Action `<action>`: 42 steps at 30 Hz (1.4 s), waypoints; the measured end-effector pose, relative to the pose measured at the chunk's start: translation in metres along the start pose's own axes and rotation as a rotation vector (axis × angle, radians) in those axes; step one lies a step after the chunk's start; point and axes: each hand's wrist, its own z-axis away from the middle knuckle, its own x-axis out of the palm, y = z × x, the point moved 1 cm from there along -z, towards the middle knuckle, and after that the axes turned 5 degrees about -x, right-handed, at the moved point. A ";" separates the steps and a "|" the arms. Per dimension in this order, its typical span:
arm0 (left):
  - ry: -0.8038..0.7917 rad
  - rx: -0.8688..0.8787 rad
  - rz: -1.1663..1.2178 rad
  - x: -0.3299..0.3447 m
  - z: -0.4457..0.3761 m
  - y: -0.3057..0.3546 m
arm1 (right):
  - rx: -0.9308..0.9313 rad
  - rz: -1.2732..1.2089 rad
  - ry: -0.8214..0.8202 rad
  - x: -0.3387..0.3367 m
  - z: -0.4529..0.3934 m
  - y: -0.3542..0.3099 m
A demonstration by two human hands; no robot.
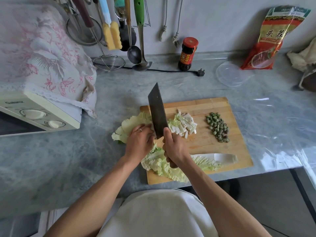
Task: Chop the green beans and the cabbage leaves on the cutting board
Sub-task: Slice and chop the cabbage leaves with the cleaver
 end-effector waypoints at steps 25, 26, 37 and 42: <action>-0.042 0.084 -0.072 -0.016 0.005 0.004 | -0.019 -0.123 0.062 -0.022 0.023 0.002; -0.030 0.088 -0.081 -0.017 0.006 0.003 | -0.019 -0.138 0.063 -0.022 0.024 0.002; -0.027 0.192 -0.136 -0.020 -0.006 0.006 | -0.019 -0.188 0.048 -0.031 0.035 0.006; -0.032 0.131 -0.116 -0.031 -0.021 0.019 | -0.040 -0.181 0.052 -0.033 0.037 0.008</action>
